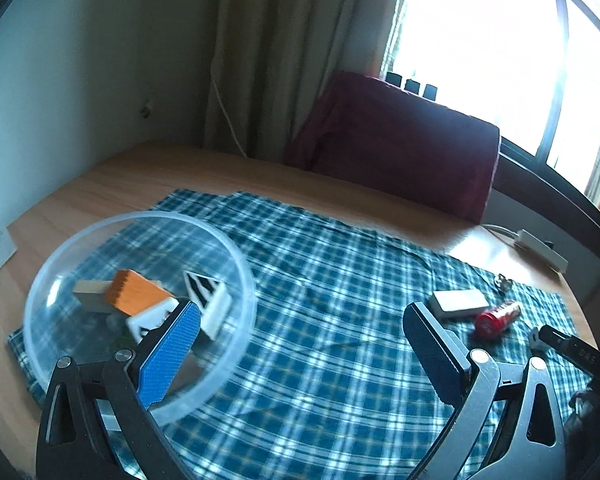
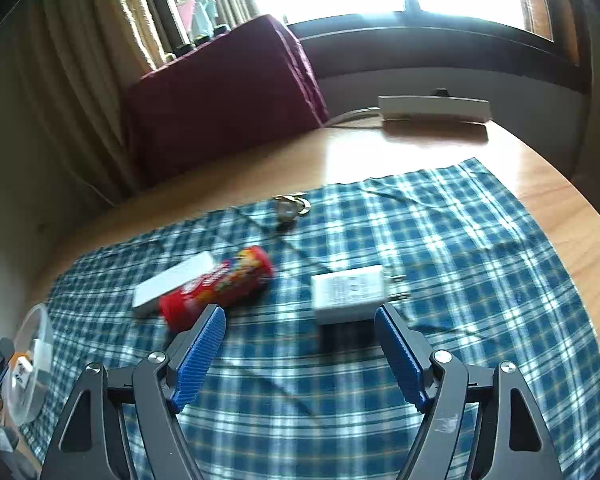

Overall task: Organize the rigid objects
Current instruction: 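Grasp the white charger plug with the right tool, then grasp the red Skittles tube with the left tool while the right tool holds the charger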

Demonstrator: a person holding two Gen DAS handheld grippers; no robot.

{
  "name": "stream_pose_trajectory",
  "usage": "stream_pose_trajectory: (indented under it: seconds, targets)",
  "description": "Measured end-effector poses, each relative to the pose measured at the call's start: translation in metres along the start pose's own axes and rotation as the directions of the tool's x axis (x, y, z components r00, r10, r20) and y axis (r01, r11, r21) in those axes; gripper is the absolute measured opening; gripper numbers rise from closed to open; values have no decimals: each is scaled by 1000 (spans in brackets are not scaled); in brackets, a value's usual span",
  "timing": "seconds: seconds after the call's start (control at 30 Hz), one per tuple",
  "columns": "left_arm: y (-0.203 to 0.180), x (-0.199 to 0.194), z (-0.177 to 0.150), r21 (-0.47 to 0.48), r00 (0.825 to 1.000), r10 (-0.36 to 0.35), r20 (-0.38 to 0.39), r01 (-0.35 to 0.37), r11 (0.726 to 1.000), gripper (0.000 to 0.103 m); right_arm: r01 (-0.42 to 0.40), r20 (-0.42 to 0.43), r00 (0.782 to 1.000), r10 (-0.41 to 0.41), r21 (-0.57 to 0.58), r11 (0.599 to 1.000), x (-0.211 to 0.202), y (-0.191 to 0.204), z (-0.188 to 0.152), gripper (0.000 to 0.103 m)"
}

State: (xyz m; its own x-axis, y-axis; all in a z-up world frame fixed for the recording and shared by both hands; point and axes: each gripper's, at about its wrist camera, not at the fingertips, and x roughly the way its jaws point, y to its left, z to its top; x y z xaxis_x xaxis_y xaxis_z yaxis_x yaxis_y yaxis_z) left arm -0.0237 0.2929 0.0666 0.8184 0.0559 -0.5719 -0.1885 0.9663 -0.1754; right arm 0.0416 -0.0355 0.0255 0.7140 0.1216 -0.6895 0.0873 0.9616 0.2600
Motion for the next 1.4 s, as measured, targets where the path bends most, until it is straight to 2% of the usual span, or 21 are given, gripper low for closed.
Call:
stream_pose_trajectory:
  seconds: [0.3,0.5,0.7,0.9,1.3,1.4]
  targets:
    - [-17,13,-2,13,997,-40,-61,40,999,102,59,-86,994,-61,-26,998,25,-16,7,83]
    - [-26,22,-3,20,994,-53,-97,55,998,102,88,-95,991,-92,-45,995,35,-22,15,83]
    - [-37,27,-3,36,992,-55,-115,60,998,102,99,-83,991,-107,-93,991,35,-16,15,61]
    - [-50,30,-3,45,988,-80,-132,87,995,102,82,-80,993,-90,-96,992,32,-13,8,61]
    - [-97,39,0,83,965,-157,-208,177,981,102,82,-43,995,-84,-61,995,19,-28,13,61]
    - [-116,44,0,89,953,-188,-237,214,973,102,87,-35,995,-88,-46,995,15,-37,15,61]
